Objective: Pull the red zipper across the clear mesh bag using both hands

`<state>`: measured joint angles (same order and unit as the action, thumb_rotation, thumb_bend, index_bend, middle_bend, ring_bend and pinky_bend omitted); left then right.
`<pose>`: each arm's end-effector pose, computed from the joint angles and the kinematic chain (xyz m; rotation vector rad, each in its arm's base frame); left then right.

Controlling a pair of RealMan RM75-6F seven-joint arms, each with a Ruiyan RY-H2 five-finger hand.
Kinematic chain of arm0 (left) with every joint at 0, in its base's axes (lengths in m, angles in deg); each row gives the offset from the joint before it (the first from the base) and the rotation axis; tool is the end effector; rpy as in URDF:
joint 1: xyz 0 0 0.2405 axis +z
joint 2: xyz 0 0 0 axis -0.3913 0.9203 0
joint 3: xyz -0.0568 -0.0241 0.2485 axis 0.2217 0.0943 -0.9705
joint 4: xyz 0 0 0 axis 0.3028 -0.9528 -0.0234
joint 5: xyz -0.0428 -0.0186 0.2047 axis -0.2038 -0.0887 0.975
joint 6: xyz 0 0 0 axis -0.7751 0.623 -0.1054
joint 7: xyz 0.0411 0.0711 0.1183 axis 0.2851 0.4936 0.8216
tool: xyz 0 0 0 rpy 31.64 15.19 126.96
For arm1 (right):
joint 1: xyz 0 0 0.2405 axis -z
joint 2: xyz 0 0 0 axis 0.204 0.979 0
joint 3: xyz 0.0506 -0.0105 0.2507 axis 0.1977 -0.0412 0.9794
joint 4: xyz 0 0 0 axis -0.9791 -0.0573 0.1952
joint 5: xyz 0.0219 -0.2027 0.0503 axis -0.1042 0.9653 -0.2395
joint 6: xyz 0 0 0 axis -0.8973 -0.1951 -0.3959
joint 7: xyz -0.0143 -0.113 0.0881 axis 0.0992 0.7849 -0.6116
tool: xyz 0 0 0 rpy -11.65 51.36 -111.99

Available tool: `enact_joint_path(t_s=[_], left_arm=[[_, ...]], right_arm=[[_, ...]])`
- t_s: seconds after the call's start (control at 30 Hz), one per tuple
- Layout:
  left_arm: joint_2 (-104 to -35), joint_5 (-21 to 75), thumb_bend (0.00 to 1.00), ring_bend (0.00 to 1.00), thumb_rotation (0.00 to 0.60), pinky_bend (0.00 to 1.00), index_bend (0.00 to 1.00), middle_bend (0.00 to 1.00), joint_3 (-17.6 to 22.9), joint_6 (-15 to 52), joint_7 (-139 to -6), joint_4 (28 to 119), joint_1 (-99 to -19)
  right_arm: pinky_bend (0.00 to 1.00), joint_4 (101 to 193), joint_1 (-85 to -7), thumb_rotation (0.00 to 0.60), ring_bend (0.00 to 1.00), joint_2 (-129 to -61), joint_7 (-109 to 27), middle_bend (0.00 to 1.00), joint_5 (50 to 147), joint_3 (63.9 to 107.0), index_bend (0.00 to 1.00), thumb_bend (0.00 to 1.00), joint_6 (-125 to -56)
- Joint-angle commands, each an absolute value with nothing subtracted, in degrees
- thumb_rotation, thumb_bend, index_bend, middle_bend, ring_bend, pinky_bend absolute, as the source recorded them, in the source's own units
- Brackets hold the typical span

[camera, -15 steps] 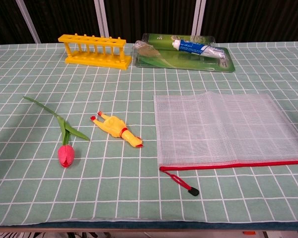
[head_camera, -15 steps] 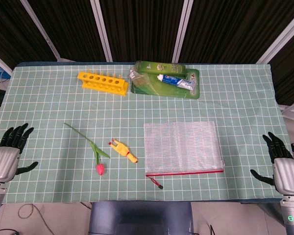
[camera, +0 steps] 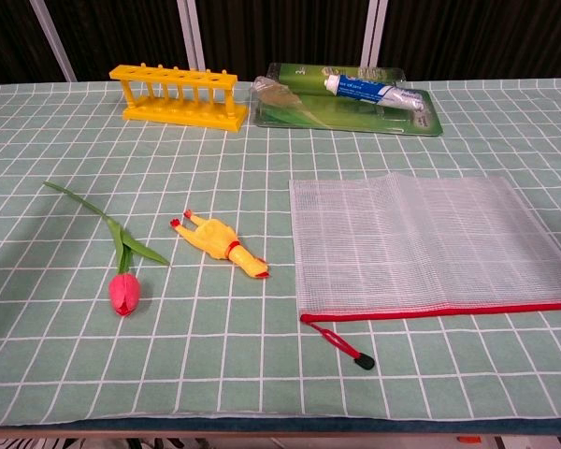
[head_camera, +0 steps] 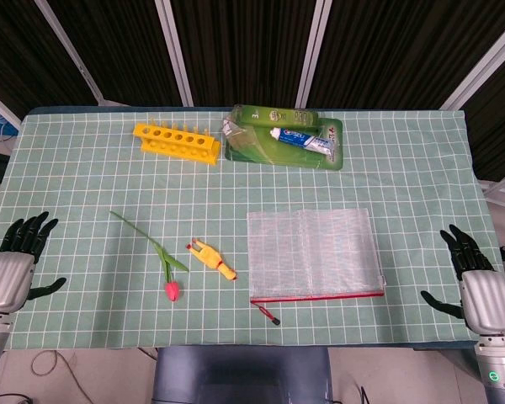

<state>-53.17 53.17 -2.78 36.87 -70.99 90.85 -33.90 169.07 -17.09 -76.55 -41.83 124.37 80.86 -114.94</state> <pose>-0.2939 0.2129 0.1389 -1.5017 -0.8315 -0.9447 -0.2812 -0.1912 0.1612 1.3339 -0.8971 1.1045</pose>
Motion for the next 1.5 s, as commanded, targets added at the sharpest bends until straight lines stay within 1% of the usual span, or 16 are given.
enact_joint_path(t_s=[0.03,0.1,0.13,0.17,0.23,0.27,0.33,0.43,0.5,0.57,0.67,0.83,1.0,1.13,1.23,1.5], left_arm=[[-53.4,52.5,0.03,0.00,0.600,0.00,0.00,0.00,-2.6,36.3,-70.6,90.9,-34.1],[-53.5,52.0,0.03,0.00,0.600,0.00,0.00,0.00,-2.5,35.8,-70.5,90.9,-34.2],[-53.5,51.8,0.03,0.00,0.600,0.00,0.00,0.00,-2.4,35.7,-70.5,91.0,-34.2],[-53.4,51.6,0.03,0.00,0.600,0.00,0.00,0.00,-2.4,35.6,-70.5,91.1,-34.2],[-53.3,51.3,0.03,0.00,0.600,0.00,0.00,0.00,-2.3,35.4,-70.7,91.3,-34.3],[-53.3,51.3,0.03,0.00,0.600,0.00,0.00,0.00,-2.3,35.4,-70.7,91.3,-34.3],[-53.2,51.4,0.03,0.00,0.600,0.00,0.00,0.00,-2.4,35.3,-70.6,91.3,-34.3],[-53.2,51.5,0.03,0.00,0.600,0.00,0.00,0.00,-2.4,35.3,-70.3,91.3,-34.3],[-53.3,51.3,0.03,0.00,0.600,0.00,0.00,0.00,-2.4,35.2,-70.2,91.2,-34.4],[-53.3,51.1,0.03,0.00,0.600,0.00,0.00,0.00,-2.3,35.0,-70.2,91.2,-34.4],[-53.3,50.9,0.03,0.00,0.600,0.00,0.00,0.00,-2.3,34.8,-70.0,91.3,-34.6],[-53.3,50.8,0.03,0.00,0.600,0.00,0.00,0.00,-2.3,34.6,-70.2,91.3,-34.6],[-53.1,51.0,0.03,0.00,0.600,0.00,0.00,0.00,-2.4,34.4,-70.6,91.2,-34.7],[-53.1,50.9,0.03,0.00,0.600,0.00,0.00,0.00,-2.4,34.0,-71.0,91.1,-34.9],[-53.0,50.9,0.03,0.00,0.600,0.00,0.00,0.00,-2.4,33.8,-71.6,90.9,-35.0],[-52.8,51.0,0.03,0.00,0.600,0.00,0.00,0.00,-2.5,33.5,-72.3,90.8,-35.1]], right_arm=[[0.33,172.2,-18.2,0.600,0.18,-75.4,-40.9,0.14,124.9,81.1,0.00,0.09,-113.7],[0.41,174.0,-19.3,0.600,0.28,-75.1,-40.5,0.26,125.0,81.8,0.01,0.09,-112.8],[0.47,174.8,-19.9,0.600,0.38,-75.1,-40.1,0.35,125.0,82.3,0.02,0.09,-112.4],[0.51,175.7,-20.5,0.600,0.44,-75.1,-39.7,0.41,125.0,82.8,0.03,0.10,-111.9],[0.65,178.5,-22.9,0.600,0.61,-75.1,-38.7,0.57,124.6,84.2,0.07,0.12,-109.3],[0.69,179.6,-23.9,0.600,0.65,-75.0,-38.3,0.61,124.3,84.6,0.07,0.13,-108.1],[0.80,181.9,-26.2,0.600,0.78,-74.9,-36.6,0.75,123.2,85.7,0.11,0.16,-105.0],[0.92,184.8,-30.0,0.600,0.94,-75.1,-33.3,0.92,121.4,86.6,0.19,0.20,-99.4],[0.97,186.3,-32.2,0.600,0.99,-76.0,-31.0,0.98,120.4,86.8,0.25,0.22,-96.2],[1.00,187.2,-33.9,0.600,1.00,-77.5,-28.4,1.00,119.4,86.7,0.32,0.25,-93.9],[1.00,188.3,-36.5,0.600,1.00,-81.2,-23.9,1.00,117.4,86.0,0.39,0.27,-90.6],[1.00,188.2,-39.7,0.600,1.00,-88.1,-17.1,1.00,113.0,84.5,0.45,0.29,-87.0],[1.00,186.4,-41.4,0.600,1.00,-94.8,-11.5,1.00,108.5,82.6,0.46,0.30,-85.7],[1.00,184.7,-42.2,0.600,1.00,-99.3,-8.1,1.00,105.3,81.5,0.46,0.31,-86.0],[1.00,181.3,-42.5,0.600,1.00,-104.7,-5.8,1.00,101.6,81.0,0.46,0.32,-87.2],[1.00,178.4,-42.0,0.600,1.00,-109.4,-3.7,1.00,97.6,80.6,0.46,0.31,-90.5]])
